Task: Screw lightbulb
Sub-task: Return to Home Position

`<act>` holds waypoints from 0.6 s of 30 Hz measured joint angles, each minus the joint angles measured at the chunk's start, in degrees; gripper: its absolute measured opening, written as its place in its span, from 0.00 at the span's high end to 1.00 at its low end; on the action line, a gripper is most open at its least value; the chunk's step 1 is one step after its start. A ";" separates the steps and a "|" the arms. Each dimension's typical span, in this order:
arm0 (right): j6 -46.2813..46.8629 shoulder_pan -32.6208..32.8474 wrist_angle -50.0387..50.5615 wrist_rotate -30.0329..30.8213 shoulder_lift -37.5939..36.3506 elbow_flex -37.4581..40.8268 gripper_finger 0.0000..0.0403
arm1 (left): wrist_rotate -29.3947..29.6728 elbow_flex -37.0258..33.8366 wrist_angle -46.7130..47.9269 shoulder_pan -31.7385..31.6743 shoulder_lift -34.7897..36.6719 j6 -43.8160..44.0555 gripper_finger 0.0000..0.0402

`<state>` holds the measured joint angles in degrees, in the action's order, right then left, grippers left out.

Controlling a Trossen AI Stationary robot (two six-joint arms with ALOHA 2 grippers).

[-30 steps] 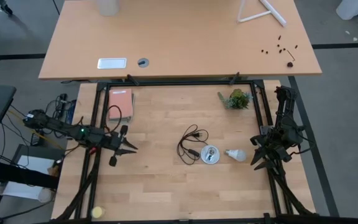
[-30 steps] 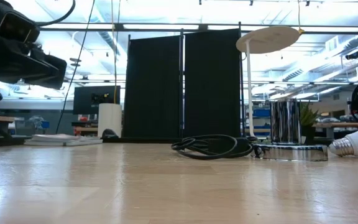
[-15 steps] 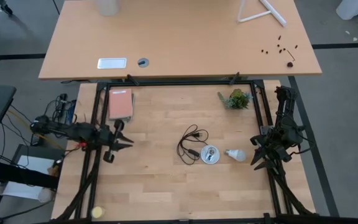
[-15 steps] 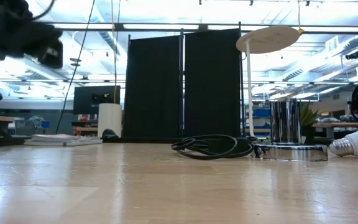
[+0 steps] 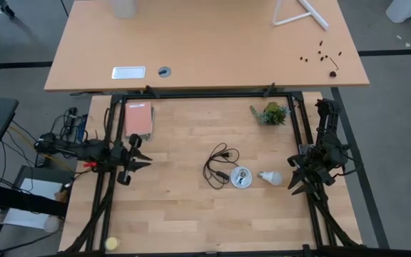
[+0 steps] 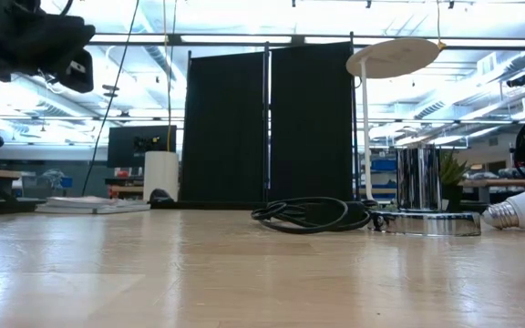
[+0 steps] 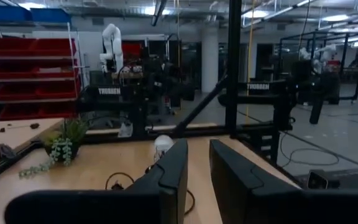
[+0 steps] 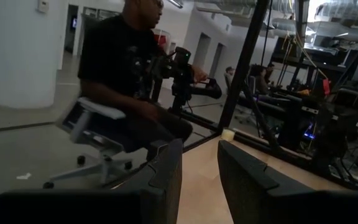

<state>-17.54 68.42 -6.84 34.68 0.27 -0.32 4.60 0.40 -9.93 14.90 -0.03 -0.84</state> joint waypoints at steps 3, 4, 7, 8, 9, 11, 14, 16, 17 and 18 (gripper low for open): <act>0.00 0.00 -0.02 0.04 0.00 0.00 0.72 | -0.01 0.00 -0.86 -0.02 0.04 0.00 0.82; 0.00 0.00 -0.23 0.04 0.00 0.00 0.72 | -0.01 0.00 -1.06 -0.02 0.04 0.00 0.82; 0.00 0.00 -0.40 0.11 -0.02 0.00 0.72 | -0.02 0.00 -1.11 -0.02 0.04 0.00 0.82; 0.00 0.00 -0.45 0.13 -0.02 0.00 0.72 | -0.02 0.00 -1.11 -0.02 0.04 0.00 0.82; 0.00 0.00 -0.40 0.13 -0.01 0.00 0.72 | -0.04 0.00 -1.11 -0.02 0.04 0.02 0.82; 0.00 0.00 -0.44 0.15 -0.02 0.00 0.72 | -0.03 0.00 -1.11 -0.02 0.04 0.02 0.82; 0.00 0.00 -0.42 0.17 -0.01 0.00 0.72 | -0.04 0.00 -1.16 -0.02 0.04 0.02 0.82; 0.00 0.00 -0.41 0.17 -0.01 0.00 0.72 | -0.06 0.00 -1.06 -0.02 0.04 0.02 0.82; 0.00 0.00 -0.42 0.17 -0.02 0.00 0.72 | -0.05 0.00 -1.14 -0.02 0.04 0.02 0.82; 0.00 0.00 -0.41 0.17 -0.02 0.00 0.72 | -0.07 0.00 -1.28 -0.02 0.04 0.02 0.82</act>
<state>-17.54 68.42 -7.26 34.85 0.25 -0.32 4.54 0.40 -11.21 14.87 0.01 -0.82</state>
